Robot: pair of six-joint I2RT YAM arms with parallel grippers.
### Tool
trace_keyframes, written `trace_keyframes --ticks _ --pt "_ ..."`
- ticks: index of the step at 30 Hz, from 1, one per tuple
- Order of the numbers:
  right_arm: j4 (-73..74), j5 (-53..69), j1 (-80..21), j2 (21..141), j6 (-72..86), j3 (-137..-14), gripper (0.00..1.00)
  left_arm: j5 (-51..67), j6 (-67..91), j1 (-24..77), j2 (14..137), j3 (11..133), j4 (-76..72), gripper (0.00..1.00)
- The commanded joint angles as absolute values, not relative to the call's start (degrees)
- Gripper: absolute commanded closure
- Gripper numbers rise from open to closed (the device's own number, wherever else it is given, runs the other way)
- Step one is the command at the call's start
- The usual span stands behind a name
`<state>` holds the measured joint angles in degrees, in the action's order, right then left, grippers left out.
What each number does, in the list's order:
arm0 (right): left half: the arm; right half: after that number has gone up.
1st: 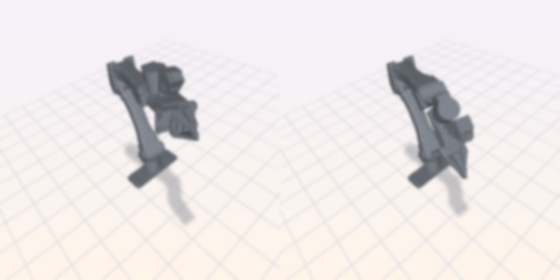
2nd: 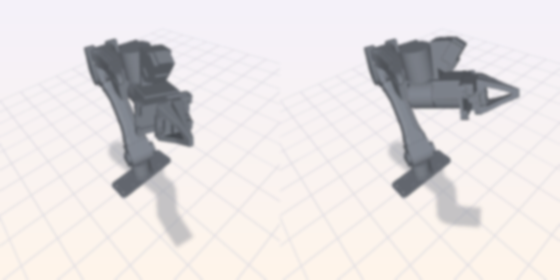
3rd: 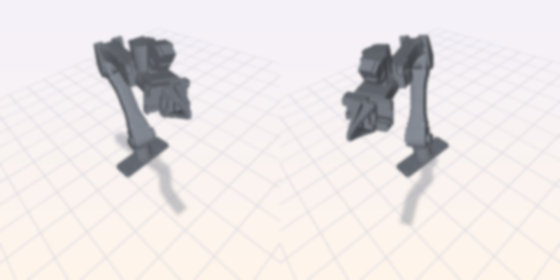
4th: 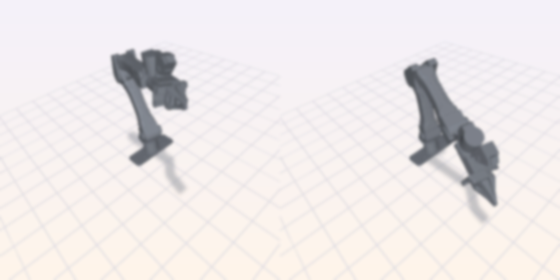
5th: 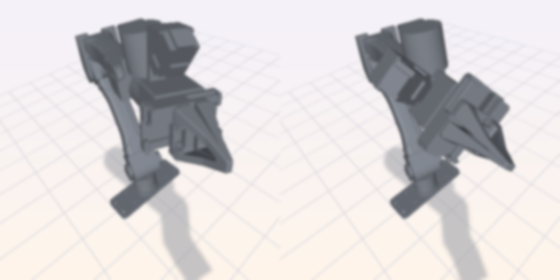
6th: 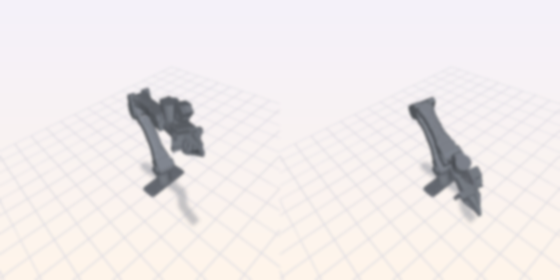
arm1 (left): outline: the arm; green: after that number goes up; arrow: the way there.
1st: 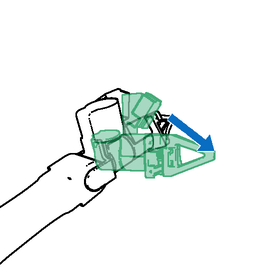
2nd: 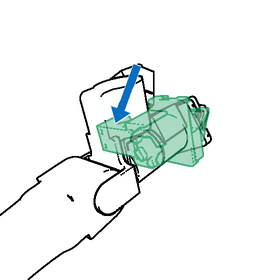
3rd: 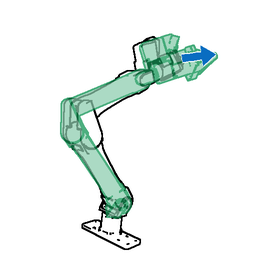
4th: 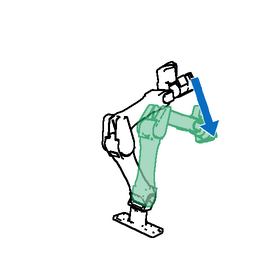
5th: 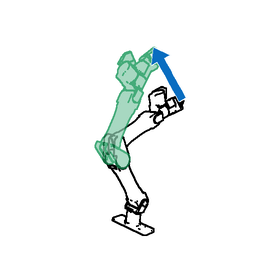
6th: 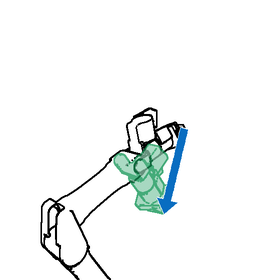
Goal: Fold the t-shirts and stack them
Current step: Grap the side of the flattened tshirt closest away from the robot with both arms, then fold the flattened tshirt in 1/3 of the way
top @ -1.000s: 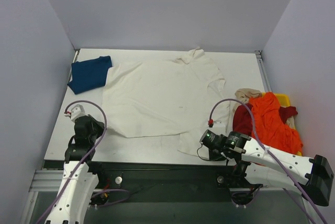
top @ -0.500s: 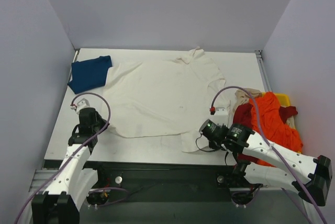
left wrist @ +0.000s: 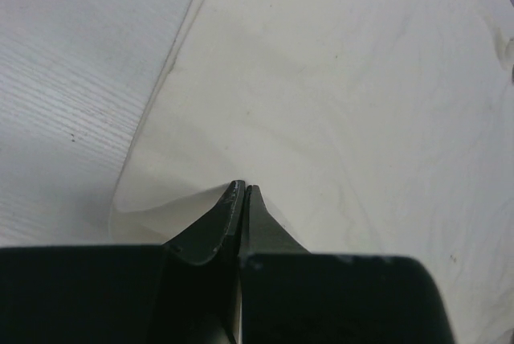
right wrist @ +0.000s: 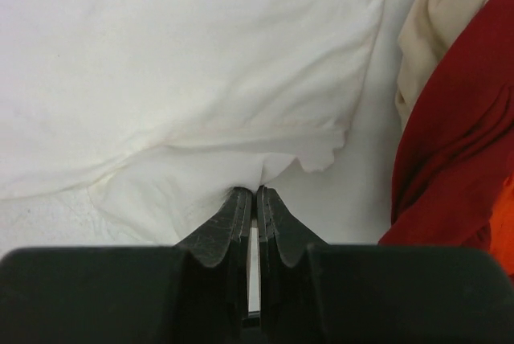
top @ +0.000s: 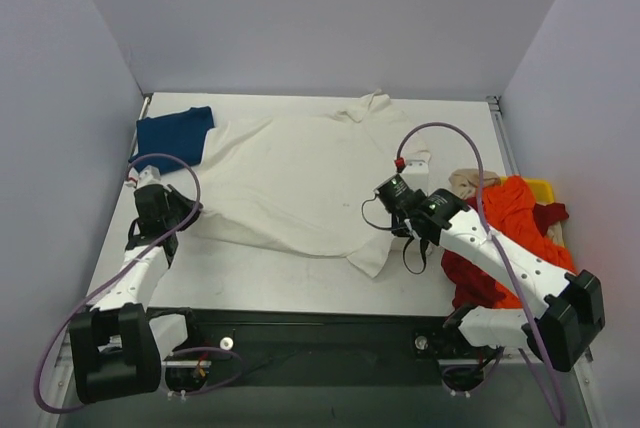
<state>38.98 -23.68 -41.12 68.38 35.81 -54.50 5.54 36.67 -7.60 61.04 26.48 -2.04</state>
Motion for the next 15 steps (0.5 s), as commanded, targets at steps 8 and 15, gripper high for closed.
trace_keyframes --ticks 8,15 --pt "34.01 -19.34 -29.81 82.33 25.93 -68.46 1.0 14.94 36.83 -10.55 71.27 31.64 -15.99 1.0" --pt "33.66 -13.98 -24.44 91.75 21.71 -79.53 1.0 13.98 36.74 -11.07 76.02 35.42 -18.28 1.0"
